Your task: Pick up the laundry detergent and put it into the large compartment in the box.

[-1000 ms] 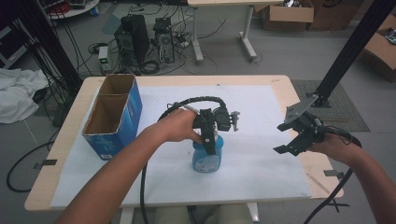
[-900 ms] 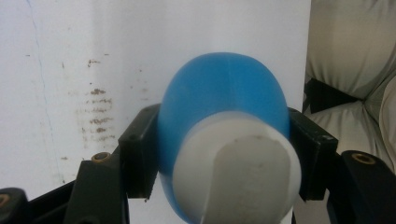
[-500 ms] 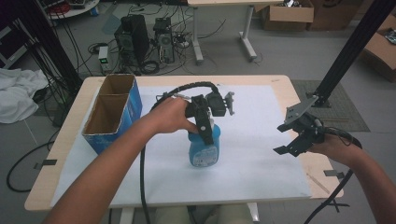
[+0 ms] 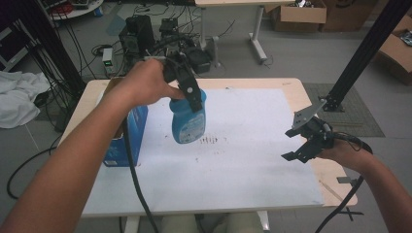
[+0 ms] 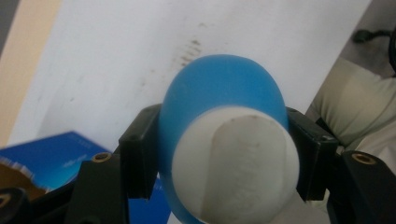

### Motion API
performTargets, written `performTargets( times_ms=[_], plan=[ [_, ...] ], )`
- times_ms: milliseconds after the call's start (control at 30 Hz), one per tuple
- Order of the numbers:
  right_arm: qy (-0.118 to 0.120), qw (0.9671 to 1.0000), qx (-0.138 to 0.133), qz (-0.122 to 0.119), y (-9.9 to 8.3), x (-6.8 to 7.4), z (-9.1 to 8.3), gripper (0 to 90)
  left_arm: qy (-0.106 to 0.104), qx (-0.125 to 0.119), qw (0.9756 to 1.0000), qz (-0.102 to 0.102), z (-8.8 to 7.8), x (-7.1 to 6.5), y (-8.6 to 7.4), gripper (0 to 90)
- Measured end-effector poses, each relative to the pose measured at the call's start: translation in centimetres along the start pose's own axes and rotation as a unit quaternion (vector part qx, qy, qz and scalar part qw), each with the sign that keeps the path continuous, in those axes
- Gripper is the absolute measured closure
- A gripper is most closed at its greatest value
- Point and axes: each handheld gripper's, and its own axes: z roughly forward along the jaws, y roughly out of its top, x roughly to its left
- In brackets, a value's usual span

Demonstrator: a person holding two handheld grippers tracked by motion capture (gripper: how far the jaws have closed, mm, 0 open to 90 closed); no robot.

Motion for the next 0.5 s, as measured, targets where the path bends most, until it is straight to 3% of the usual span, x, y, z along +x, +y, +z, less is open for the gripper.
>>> performTargets(
  times_ms=[100,233,367,500],
  plan=[
    [0.000,1.0000,-0.001,-0.002,0.2,0.0,0.0,18.2,0.010,-0.006,0.9992,-0.038,-1.5,0.8,-0.5,38.0],
    [0.003,1.0000,0.001,-0.003,0.4,0.1,0.1,18.1,0.028,-0.015,0.9961,-0.082,-3.4,2.0,-1.3,38.0],
    [0.004,1.0000,0.003,-0.005,0.6,0.1,0.1,18.1,0.037,-0.022,0.9918,-0.120,-4.8,3.1,-2.2,38.0],
    [0.003,1.0000,0.003,-0.006,0.7,0.1,0.2,18.1,0.043,-0.025,0.9858,-0.161,-5.8,4.1,-3.1,38.0]
  ],
)
